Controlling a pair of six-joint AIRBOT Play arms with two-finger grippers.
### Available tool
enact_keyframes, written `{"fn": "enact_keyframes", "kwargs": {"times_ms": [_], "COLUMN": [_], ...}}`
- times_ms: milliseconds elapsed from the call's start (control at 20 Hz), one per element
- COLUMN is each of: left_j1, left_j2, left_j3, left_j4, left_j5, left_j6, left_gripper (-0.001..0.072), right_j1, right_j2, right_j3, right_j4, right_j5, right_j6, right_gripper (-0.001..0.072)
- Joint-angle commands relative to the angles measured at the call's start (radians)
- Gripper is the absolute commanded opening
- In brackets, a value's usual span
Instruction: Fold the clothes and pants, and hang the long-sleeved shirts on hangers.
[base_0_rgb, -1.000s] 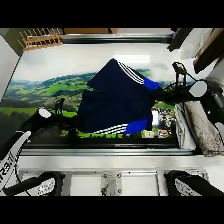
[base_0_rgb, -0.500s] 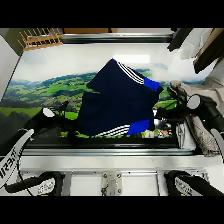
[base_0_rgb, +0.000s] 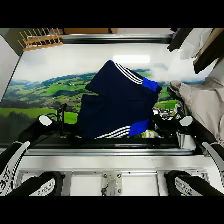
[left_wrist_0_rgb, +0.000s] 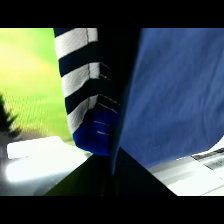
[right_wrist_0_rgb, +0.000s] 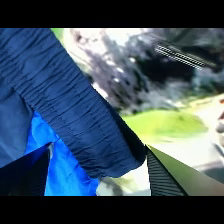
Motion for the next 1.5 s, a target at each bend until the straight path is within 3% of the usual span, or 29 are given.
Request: {"fn": "enact_keyframes", "kwargs": {"times_ms": [0, 50, 150, 200, 250, 300, 400, 550, 700, 800, 950, 1200, 1450], "left_j1": [0.0, 0.0, 0.0, 0.0, 0.0, 0.0, 0.013, 0.092, 0.171, 0.185, 0.185, 0.185, 0.185], "left_j2": [0.014, 0.014, 0.014, 0.014, 0.014, 0.014, 0.015, 0.05, 0.192, 0.309, 0.479, 0.675, 0.64], "left_j3": [-0.008, -0.008, -0.008, -0.008, -0.008, -0.006, 0.004, 0.092, 0.314, 0.523, 0.801, 1.011, 1.097], "left_j4": [-0.002, -0.001, -0.001, -0.001, -0.001, -0.001, 0.0, 0.0, -0.01, -0.008, -0.006, 0.002, 0.0], "left_j5": [0.005, 0.006, 0.006, 0.006, 0.006, 0.006, 0.001, -0.037, -0.137, -0.199, -0.183, -0.147, -0.15], "left_j6": [0.0, 0.0, 0.0, 0.0, 0.0, 0.0, 0.0, 0.0, 0.0, -0.001, -0.005, -0.072, -0.117], "left_gripper": [0.0004, 0.0004, 0.0004, 0.0004, 0.0004, 0.0004, 0.0004, 0.0003, 0.0003, 0.0003, 0.0003, 0.0003, 0.0003], "right_j1": [0.008, 0.021, 0.057, 0.073, 0.084, 0.089, 0.084, 0.084, 0.084, 0.085, 0.086, 0.086, 0.086], "right_j2": [-0.014, -0.025, -0.042, -0.045, -0.045, -0.042, -0.023, 0.051, 0.166, 0.247, 0.353, 0.533, 0.611], "right_j3": [-0.018, -0.018, -0.018, -0.018, -0.017, -0.017, -0.015, 0.061, 0.296, 0.502, 0.773, 0.942, 0.942], "right_j4": [0.029, 0.029, 0.029, 0.029, 0.029, 0.028, 0.006, -0.167, -0.32, -0.324, -0.307, -0.306, -0.305], "right_j5": [-0.067, -0.065, -0.066, -0.064, -0.064, -0.063, -0.063, 0.024, 0.228, 0.352, 0.513, 0.684, 0.87], "right_j6": [-0.011, -0.014, -0.072, -0.098, -0.13, -0.172, -0.209, -0.209, -0.269, -0.307, -0.304, -0.184, 0.009], "right_gripper": [0.0635, 0.0586, 0.0332, 0.0295, 0.0202, 0.003, 0.0013, 0.0013, 0.0012, 0.0012, 0.0012, 0.0013, 0.0012]}}
